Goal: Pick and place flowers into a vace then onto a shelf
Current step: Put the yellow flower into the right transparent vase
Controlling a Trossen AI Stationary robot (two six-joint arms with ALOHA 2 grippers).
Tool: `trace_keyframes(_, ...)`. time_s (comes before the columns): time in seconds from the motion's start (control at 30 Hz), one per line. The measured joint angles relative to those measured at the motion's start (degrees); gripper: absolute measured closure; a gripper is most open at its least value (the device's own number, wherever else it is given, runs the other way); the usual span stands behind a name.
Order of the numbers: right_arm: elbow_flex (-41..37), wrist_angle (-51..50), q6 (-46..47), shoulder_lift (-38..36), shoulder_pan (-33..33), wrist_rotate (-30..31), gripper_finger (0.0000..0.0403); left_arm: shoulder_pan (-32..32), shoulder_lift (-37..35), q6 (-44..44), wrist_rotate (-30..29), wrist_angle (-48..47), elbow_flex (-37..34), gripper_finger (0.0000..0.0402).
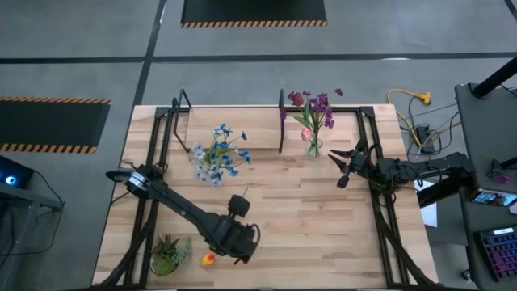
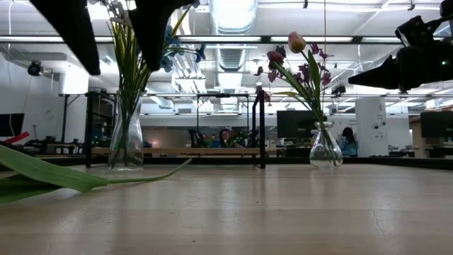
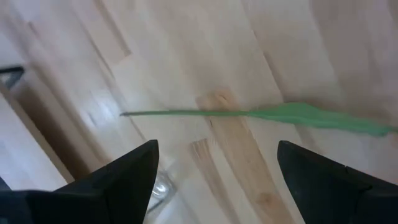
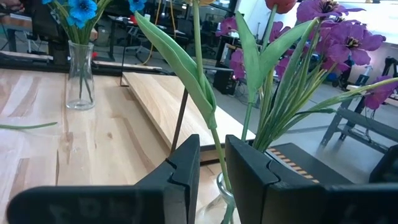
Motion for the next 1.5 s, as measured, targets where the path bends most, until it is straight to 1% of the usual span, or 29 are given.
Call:
trace_keyframes(0.07, 0.00, 0.00, -0.06, 0.00, 0.02, -0.02, 0.0335, 0.00, 0.52, 2.76, 0.02, 0.06, -0.83, 0.0093)
trace_keyframes(0.33, 0.00, 0.00, -0.13, 0.00, 0.01, 0.00, 0.0335, -0.03, 0.72, 9.11, 0.20, 0.78, -7.33, 0.0093)
trace_keyframes(0.43, 0.00, 0.00, -0.28, 0.00, 0.00, 0.00, 0.0335, -0.21, 0.72, 14.40, 0.62, 3.01, -10.77, 0.0093)
trace_keyframes(0.57, 0.00, 0.00, -0.30, 0.00, 0.01, -0.01, 0.0335, -0.53, 0.72, 22.68, 1.04, 3.01, -14.83, 0.0093)
trace_keyframes(0.67, 0.00, 0.00, -0.30, 0.00, 0.00, 0.00, 0.0335, -0.52, 0.72, 25.69, 1.07, 3.22, -17.22, 0.0093)
trace_keyframes(0.8, 0.00, 0.00, -0.30, 0.00, 0.02, -0.01, 0.0335, -0.59, 0.72, 29.05, 1.01, 7.64, -19.26, 0.0093)
trace_keyframes(0.9, 0.00, 0.00, -0.08, 0.00, 0.02, 0.00, 0.0335, -1.19, 0.72, 34.00, 0.93, 10.93, -19.57, 0.0093)
trace_keyframes(1.1, 0.00, 0.00, -0.06, 0.00, 0.00, -0.02, 0.0335, -1.73, 0.70, 40.03, 0.76, 11.73, -19.60, 0.0093)
trace_keyframes(1.33, 0.00, 0.00, -0.06, 0.00, 0.00, -0.02, 0.0335, -2.85, 0.70, 50.96, 1.66, 21.20, -24.35, 0.0093)
trace_keyframes(1.43, 0.00, 0.00, -0.06, 0.00, 0.02, -0.02, 0.0335, -3.26, 0.37, 54.22, 1.28, 22.90, -26.03, 0.0093)
trace_keyframes(1.5, 0.00, 0.00, -0.06, 0.01, 0.00, -0.02, 0.0335, -3.37, 0.20, 54.54, 1.35, 23.67, -27.21, 0.0094)
